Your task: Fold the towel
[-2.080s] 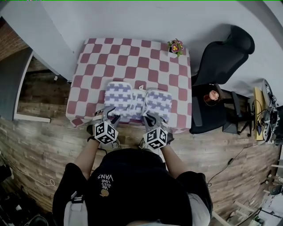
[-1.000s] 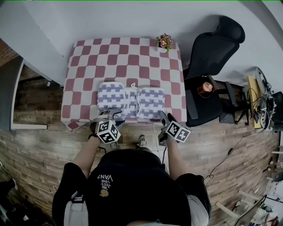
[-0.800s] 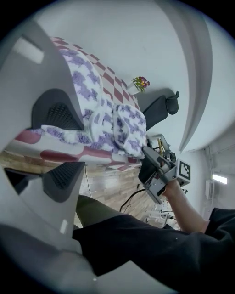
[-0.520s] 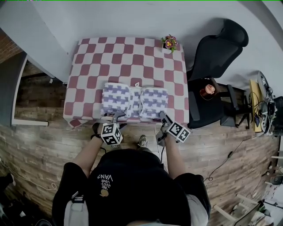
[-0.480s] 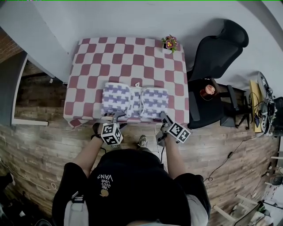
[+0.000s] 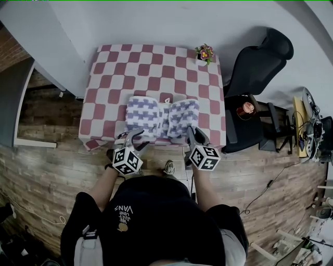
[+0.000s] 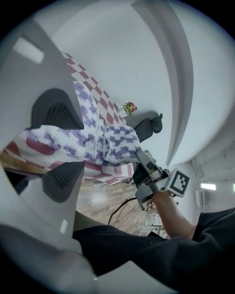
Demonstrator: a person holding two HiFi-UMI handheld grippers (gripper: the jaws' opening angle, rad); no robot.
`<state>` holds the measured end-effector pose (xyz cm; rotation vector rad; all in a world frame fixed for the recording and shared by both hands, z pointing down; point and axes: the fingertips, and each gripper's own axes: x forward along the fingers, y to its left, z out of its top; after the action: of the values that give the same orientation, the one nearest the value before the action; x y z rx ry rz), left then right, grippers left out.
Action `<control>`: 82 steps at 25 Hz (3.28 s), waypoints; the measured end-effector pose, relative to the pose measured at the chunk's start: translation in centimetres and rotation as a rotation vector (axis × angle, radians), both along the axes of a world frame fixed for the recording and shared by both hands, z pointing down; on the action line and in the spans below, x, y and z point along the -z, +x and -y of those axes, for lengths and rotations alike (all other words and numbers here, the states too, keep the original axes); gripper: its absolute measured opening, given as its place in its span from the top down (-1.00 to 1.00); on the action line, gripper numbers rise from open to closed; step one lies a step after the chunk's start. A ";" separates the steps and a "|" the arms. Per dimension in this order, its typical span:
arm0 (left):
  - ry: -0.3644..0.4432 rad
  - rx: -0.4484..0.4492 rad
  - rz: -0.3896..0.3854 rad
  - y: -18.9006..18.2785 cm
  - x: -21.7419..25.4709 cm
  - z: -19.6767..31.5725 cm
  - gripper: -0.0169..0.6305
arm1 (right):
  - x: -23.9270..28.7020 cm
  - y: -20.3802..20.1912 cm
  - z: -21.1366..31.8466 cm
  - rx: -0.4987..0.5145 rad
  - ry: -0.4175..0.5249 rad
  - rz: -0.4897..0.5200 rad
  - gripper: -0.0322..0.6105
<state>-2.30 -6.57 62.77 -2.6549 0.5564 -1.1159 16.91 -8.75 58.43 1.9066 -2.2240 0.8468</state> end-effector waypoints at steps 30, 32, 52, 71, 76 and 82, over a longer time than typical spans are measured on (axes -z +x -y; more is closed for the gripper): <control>-0.067 0.154 -0.097 -16.3 -1.1 0.5 0.35 | -6.9 -30.5 3.3 0.817 -0.021 -0.772 0.59; -0.042 0.135 -0.117 -15.9 -0.1 1.8 0.35 | -6.8 -30.8 3.1 0.824 -0.015 -0.757 0.48; 0.015 -0.312 -0.015 -2.9 2.3 12.0 0.35 | -0.3 -15.8 5.6 0.259 0.043 -0.482 0.32; -0.134 -0.172 -0.143 -6.8 1.2 10.8 0.33 | -0.8 -15.0 2.3 0.203 0.031 -0.361 0.31; -0.127 -0.061 -0.094 -8.6 -0.3 7.3 0.33 | 1.4 -13.7 -0.2 0.184 0.089 -0.305 0.31; -0.051 0.167 -0.131 -10.5 0.8 7.2 0.33 | 2.5 -12.9 -3.1 0.236 0.119 -0.289 0.31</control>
<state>-12.84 -13.74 61.94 -2.7837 0.7967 -1.0154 4.06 -5.62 55.92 1.6416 -2.2971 0.3866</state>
